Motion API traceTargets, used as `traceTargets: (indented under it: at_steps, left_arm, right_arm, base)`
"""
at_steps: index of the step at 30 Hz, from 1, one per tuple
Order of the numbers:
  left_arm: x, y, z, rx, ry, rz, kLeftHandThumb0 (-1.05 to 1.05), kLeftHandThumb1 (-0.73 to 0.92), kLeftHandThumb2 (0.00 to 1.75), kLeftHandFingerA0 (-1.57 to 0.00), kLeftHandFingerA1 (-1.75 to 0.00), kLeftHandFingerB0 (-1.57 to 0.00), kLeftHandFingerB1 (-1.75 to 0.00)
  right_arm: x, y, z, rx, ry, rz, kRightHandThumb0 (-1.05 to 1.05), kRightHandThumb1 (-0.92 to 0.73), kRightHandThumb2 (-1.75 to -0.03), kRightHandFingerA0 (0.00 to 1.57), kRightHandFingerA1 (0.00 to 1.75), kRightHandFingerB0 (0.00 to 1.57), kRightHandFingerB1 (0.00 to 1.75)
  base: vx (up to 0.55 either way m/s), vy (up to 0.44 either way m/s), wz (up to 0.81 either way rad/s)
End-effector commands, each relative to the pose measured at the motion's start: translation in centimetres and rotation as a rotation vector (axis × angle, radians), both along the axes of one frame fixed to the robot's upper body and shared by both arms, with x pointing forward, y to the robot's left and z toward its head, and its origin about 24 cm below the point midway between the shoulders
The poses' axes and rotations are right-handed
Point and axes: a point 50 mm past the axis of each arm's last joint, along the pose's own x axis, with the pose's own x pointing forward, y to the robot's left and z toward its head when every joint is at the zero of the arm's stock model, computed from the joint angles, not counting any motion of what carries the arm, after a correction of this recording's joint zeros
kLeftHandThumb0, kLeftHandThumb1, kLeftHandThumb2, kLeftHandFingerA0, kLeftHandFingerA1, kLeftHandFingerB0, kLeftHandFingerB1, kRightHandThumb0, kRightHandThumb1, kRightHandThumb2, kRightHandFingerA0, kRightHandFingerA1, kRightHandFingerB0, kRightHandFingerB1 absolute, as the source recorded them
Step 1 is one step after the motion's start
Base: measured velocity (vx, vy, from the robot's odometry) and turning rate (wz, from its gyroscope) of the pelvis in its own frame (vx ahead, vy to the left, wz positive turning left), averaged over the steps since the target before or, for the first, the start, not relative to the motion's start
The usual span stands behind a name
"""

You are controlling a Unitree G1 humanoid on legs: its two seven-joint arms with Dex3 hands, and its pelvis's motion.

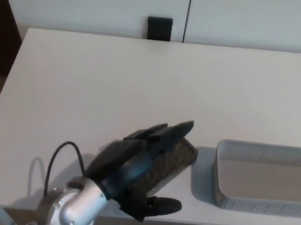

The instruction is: The robot walks towards a desk on which an eraser is kept on the left hand side and a container is kept on the right hand side. The robot picks up the eraser using its left hand and places it in the container.

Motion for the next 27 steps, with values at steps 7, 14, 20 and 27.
traceTargets:
  at_steps: [7, 14, 20, 27]
  left_arm:
    - [0.46, 1.68, -2.12, 0.359, -0.163, 0.287, -0.83, 0.53, 0.85, 0.0, 0.0, 0.0, -0.04]
    - [0.39, 1.88, -2.35, 0.406, -0.219, 0.304, -0.82, 0.52, 0.83, 0.0, 0.0, 0.0, -0.04]
    - [0.5, 1.9, -2.31, 0.412, -0.257, 0.309, -0.8, 0.52, 0.82, 0.0, 0.0, 0.0, -0.06]
    - [0.16, 1.88, -3.06, 0.432, -0.23, 0.313, -0.8, 0.52, 0.83, 0.0, 0.0, 0.0, -0.07]
  right_arm:
    - [-0.03, -0.86, 0.52, -0.03, 0.0, 0.019, -0.35, -0.56, -0.56, 0.49, 0.49, 0.33, 0.41]
    - [0.23, -0.79, 0.54, -0.024, -0.008, 0.014, -0.36, -0.55, -0.55, 0.5, 0.51, 0.34, 0.42]
    - [0.43, -0.88, 0.57, -0.034, -0.014, 0.015, -0.36, -0.54, -0.55, 0.54, 0.53, 0.35, 0.44]
    - [0.18, -0.85, 0.48, -0.023, -0.004, 0.012, -0.35, -0.55, -0.55, 0.51, 0.52, 0.34, 0.42]
  base:
    - [0.0, 0.0, 0.0]
    - [0.0, 0.0, 0.0]
    - [0.0, 0.0, 0.0]
    - [0.0, 0.0, 0.0]
